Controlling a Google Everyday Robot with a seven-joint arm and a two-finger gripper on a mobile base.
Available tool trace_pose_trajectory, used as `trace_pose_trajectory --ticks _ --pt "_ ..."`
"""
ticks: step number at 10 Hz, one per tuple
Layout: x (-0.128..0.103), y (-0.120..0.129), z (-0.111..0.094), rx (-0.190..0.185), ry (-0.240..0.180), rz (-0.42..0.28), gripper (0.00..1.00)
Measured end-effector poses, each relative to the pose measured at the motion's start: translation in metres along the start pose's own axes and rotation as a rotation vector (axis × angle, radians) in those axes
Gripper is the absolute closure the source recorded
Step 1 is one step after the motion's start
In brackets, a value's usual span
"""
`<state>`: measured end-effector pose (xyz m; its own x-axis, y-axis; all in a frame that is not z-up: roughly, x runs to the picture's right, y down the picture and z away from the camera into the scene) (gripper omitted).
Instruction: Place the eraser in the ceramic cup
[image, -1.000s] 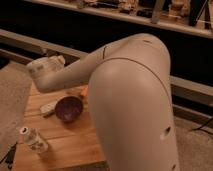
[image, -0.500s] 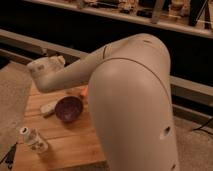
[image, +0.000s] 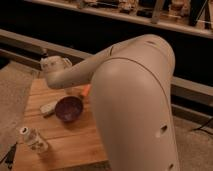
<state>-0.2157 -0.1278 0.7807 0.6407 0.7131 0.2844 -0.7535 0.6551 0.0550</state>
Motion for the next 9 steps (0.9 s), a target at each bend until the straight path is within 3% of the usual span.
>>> trace_pose_trajectory --ticks 5,9 --pt "-0.046 -0.013 0.009 -0.030 -0.089 0.055 0.88" --pt "-0.044 -0.008 0.034 -0.060 -0.115 0.127 0.88"
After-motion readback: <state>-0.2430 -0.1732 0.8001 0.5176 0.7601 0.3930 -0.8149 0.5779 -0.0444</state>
